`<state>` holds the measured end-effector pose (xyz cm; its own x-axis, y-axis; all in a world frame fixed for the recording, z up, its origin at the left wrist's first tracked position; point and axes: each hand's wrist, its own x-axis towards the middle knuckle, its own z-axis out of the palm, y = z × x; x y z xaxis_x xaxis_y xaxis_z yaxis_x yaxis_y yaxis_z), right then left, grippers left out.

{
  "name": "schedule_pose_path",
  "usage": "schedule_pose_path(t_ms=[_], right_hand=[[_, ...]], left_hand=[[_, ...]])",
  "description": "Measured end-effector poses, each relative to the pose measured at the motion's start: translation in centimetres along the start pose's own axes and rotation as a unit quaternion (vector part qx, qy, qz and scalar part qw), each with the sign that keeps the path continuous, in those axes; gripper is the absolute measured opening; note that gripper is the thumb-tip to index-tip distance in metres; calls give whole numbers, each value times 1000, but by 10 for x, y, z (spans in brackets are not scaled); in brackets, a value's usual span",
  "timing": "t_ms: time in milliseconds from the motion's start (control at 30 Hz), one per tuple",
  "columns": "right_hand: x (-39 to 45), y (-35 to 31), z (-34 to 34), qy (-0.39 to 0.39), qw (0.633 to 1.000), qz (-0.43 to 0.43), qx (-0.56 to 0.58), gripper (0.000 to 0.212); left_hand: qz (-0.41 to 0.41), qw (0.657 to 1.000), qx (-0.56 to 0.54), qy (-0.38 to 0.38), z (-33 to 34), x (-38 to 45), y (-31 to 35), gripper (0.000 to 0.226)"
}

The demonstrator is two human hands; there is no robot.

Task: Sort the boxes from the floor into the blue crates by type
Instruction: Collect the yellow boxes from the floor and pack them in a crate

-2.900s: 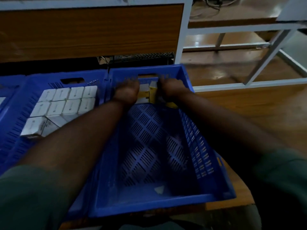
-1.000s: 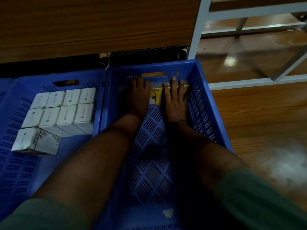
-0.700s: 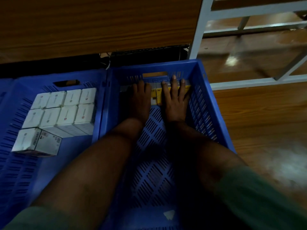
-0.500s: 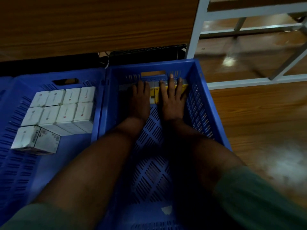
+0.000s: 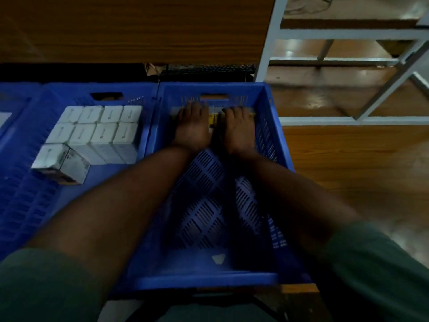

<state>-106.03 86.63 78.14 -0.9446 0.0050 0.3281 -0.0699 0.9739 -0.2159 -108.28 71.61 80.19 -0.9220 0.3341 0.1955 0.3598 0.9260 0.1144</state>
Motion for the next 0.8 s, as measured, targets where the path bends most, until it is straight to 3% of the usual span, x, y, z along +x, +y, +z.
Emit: schedule_pose_path(t_ms=[100,167,333,500,667,800], right_hand=[[-1,-29,-9,67,995,-9,68,21],[-5,-48,-20,72,989,-16,125,13],[-43,-84,-53,68,972,-76,212,16],[-100,-176,-103,46,924,-177,336,17],[-176,-299,-142,35,861,-248,443,15],[-253,-398,-123,-38,840,-278,464,13]], left_hand=[[-4,999,-49,5,-31,-12,-8,53],[-12,997,-74,16,-54,-23,-14,44],[-64,994,-83,33,-103,-77,-37,39],[-81,972,-123,183,-151,-176,-89,28],[-152,927,-175,296,-188,-325,-170,26],[-244,908,-173,293,-184,-478,-234,24]])
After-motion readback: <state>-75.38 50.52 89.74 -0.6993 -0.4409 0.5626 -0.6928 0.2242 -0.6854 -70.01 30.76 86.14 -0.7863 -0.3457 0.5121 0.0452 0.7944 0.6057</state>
